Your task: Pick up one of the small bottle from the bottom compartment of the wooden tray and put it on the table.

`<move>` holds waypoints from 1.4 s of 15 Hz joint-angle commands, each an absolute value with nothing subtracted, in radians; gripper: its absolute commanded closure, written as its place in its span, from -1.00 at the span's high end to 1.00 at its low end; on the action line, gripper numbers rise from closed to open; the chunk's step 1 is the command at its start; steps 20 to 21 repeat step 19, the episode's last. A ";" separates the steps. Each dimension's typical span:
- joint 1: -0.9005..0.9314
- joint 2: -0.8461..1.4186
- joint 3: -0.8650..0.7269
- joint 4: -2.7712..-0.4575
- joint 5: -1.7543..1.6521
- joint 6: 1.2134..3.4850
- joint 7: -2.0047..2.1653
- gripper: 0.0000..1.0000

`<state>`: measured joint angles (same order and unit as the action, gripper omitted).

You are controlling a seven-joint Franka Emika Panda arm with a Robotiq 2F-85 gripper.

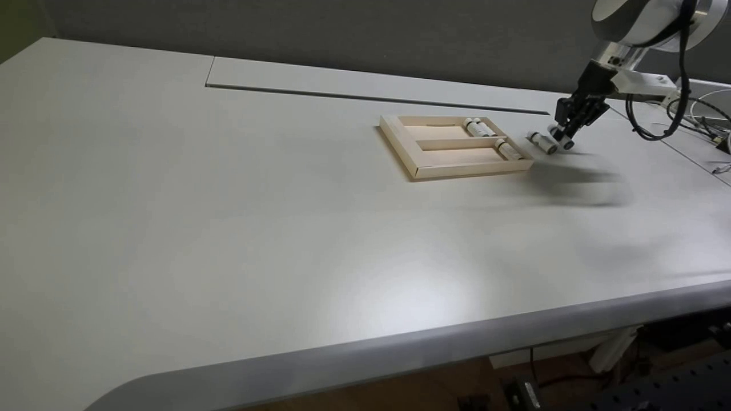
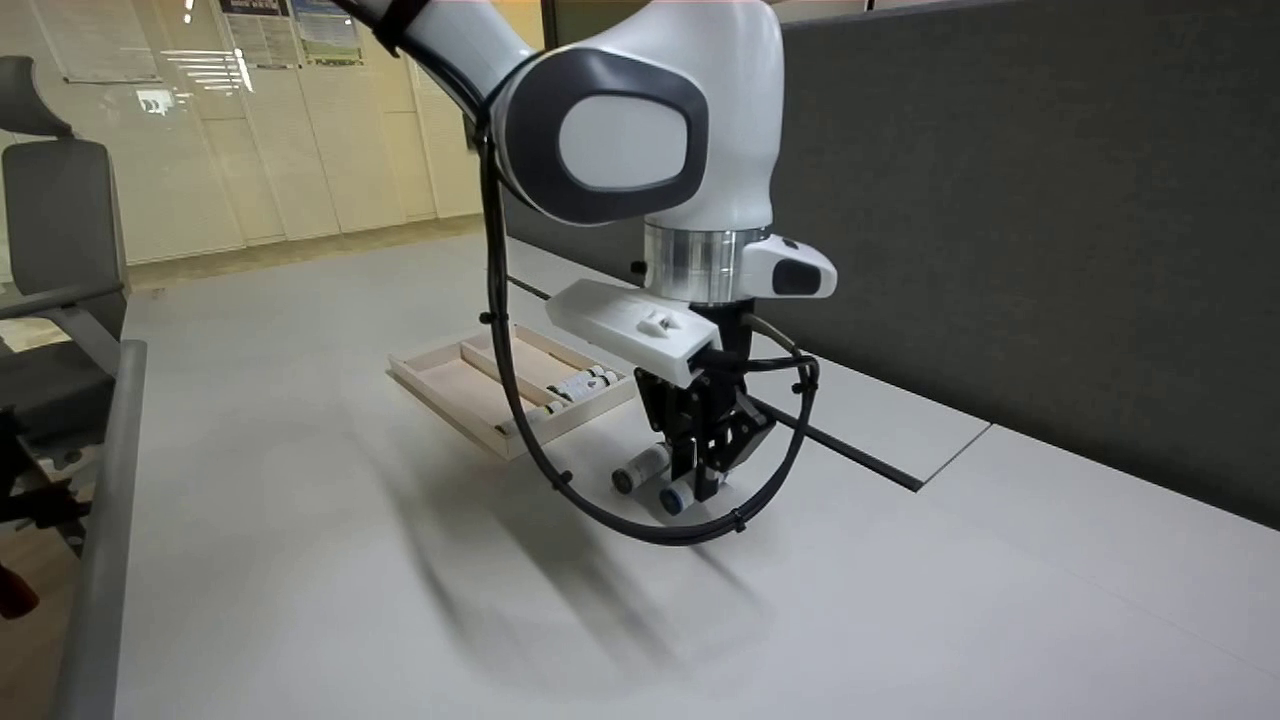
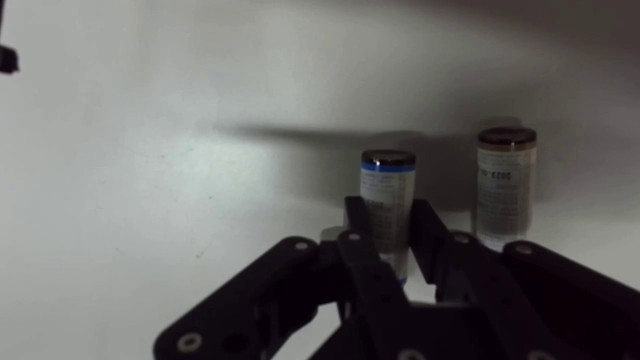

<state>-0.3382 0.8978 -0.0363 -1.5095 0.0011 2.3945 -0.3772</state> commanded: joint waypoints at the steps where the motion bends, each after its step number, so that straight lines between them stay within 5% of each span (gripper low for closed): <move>1: -0.350 0.928 -0.026 -1.450 0.007 2.356 -0.391 -0.87; 2: -0.348 0.931 -0.028 -1.445 0.005 2.349 -0.389 -0.87; 3: -0.347 0.933 -0.029 -1.440 0.005 2.344 -0.387 0.04; 11: -0.356 0.859 -0.019 -1.476 0.015 2.341 -0.408 0.96; 21: -0.347 0.810 -0.037 -1.473 0.008 2.315 -0.397 1.00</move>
